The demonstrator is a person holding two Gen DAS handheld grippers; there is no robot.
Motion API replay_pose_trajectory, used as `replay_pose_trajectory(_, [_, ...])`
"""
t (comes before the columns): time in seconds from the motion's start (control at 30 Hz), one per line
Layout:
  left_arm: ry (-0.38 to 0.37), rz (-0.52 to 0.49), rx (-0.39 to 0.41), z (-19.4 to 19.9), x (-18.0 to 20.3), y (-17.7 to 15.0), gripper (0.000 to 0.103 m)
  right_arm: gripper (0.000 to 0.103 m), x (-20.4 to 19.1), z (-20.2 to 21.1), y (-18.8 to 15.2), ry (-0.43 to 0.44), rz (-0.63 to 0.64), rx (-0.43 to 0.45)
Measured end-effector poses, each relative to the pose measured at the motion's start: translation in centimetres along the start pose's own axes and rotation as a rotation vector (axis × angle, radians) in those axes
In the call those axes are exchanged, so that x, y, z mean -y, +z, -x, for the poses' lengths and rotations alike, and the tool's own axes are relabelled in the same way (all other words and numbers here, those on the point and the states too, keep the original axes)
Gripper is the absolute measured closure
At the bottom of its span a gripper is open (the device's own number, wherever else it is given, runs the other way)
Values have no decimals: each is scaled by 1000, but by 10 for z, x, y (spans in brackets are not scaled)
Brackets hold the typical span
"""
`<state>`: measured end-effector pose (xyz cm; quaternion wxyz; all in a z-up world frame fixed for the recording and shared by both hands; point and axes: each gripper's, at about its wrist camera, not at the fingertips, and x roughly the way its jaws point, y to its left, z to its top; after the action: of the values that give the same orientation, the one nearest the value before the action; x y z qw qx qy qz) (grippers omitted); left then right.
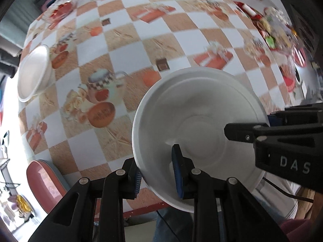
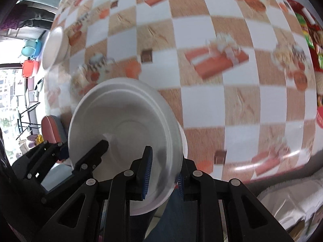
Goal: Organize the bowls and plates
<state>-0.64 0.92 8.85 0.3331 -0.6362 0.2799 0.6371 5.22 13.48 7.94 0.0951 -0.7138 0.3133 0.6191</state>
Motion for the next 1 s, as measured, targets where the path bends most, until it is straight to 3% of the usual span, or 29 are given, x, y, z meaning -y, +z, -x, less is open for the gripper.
replay_pose_trajectory(0.3, [-17, -35, -42, -20, 5, -5, 74, 78, 5, -22, -10, -19, -17, -28])
replay_pose_trajectory(0.4, [-39, -44, -33, -18, 5, -7, 55, 78, 3, -23, -8, -11, -12, -26])
replay_pose_trajectory(0.43, [-31, -41, -35, -18, 4, -8, 41, 78, 5, -21, -8, -13, -17, -27])
replay_pose_trajectory(0.47, [-27, -36, -33, -16, 2, -9, 32, 73, 6, -20, -7, -10, -23, -28])
replay_pose_trajectory(0.5, [-30, -32, -27, -15, 0, -10, 31, 48, 8, -18, -7, -3, -31, -24])
replay_pose_trajectory(0.57, [-40, -18, -15, -10, -7, -12, 27, 21, 12, -8, -7, -7, -37, 13])
replay_pose_trajectory(0.87, [-2, 146, -4, 2, -70, -29, 24, 21, 31, 16, 19, -85, -93, 47])
replay_pose_trajectory(1.0, [15, 251, -1, 8, -100, -35, 24, 21, 13, 30, 45, -107, -48, 75])
